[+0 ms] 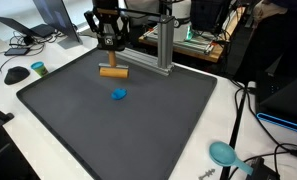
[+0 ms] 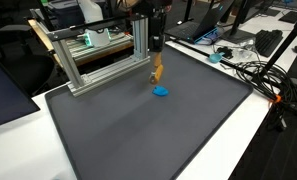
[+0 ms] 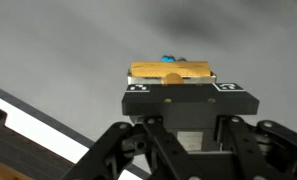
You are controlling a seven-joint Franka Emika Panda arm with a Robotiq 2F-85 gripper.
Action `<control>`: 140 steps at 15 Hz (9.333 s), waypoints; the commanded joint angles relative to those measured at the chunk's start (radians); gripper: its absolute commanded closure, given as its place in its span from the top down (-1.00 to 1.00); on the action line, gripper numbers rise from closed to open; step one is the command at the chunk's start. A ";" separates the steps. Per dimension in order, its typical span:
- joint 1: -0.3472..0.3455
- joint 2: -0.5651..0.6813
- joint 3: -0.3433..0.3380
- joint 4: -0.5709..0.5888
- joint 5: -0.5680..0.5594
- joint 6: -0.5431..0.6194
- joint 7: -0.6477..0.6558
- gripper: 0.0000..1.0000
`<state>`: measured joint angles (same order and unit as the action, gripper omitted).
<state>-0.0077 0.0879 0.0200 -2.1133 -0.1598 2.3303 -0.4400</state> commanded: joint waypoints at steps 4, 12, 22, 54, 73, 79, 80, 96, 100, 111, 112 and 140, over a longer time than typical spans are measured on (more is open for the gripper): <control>-0.001 0.005 0.004 -0.020 0.022 0.042 -0.057 -0.06; -0.013 0.035 0.011 -0.002 -0.018 -0.004 -0.326 -0.56; -0.022 0.135 0.024 0.068 0.051 0.028 -0.578 -0.56; -0.074 0.281 0.069 0.126 0.156 0.134 -0.627 -0.56; -0.082 0.294 0.086 0.132 0.201 0.138 -0.706 -0.56; -0.078 0.298 0.087 0.139 0.196 0.133 -0.715 -0.56; -0.077 0.298 0.087 0.140 0.193 0.131 -0.714 -0.56; -0.036 0.313 0.040 0.194 0.042 0.010 -0.609 -0.56; -0.028 0.322 0.039 0.214 0.008 -0.020 -0.574 -0.56; -0.023 0.344 0.040 0.255 -0.034 -0.098 -0.548 -0.56; -0.020 0.347 0.038 0.258 -0.041 -0.101 -0.545 -0.56; -0.025 0.339 0.093 0.246 -0.001 -0.035 -0.547 -0.56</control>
<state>-0.0322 0.4027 0.0997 -1.8525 -0.2035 2.2613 -0.9807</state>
